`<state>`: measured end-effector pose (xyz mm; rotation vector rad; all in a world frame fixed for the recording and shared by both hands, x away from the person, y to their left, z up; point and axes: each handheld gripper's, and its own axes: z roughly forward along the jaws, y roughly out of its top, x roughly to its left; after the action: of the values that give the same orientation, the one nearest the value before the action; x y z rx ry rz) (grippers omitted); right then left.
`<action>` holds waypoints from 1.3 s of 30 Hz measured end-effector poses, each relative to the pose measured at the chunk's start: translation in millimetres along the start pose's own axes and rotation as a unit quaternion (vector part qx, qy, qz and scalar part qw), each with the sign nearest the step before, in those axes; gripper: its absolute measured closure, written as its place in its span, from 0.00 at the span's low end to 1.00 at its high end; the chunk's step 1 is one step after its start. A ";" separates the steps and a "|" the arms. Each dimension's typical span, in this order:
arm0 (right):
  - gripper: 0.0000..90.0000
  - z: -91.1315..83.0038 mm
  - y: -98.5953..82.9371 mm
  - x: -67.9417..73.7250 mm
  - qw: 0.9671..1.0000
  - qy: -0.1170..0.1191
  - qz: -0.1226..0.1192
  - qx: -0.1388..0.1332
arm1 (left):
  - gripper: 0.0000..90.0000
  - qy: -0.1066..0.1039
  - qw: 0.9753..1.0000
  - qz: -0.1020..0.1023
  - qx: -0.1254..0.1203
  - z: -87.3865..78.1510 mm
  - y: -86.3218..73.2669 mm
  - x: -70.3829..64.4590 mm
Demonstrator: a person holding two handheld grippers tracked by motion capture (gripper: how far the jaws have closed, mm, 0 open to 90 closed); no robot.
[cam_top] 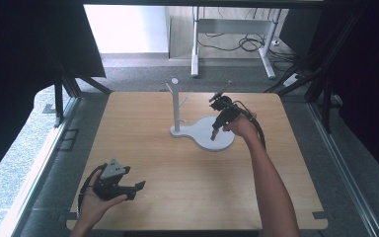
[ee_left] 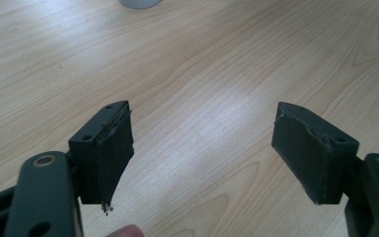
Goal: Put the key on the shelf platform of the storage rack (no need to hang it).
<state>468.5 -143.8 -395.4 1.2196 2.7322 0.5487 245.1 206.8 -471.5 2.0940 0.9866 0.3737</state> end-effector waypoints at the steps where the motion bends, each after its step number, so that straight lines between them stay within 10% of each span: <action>1: 0.99 0.8 1.2 -0.4 1.000 -0.001 0.000 -0.001 | 0.27 0.000 1.000 -0.001 0.000 0.0 0.0 -0.2; 39: 0.99 63.3 8.5 -17.8 0.999 -0.024 0.032 0.010 | 0.27 -0.010 1.000 0.010 0.009 7.1 0.3 -5.5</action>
<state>501.3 -133.7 -452.2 1.3114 2.6724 0.4930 245.4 198.7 -475.7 2.1202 0.9619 0.3542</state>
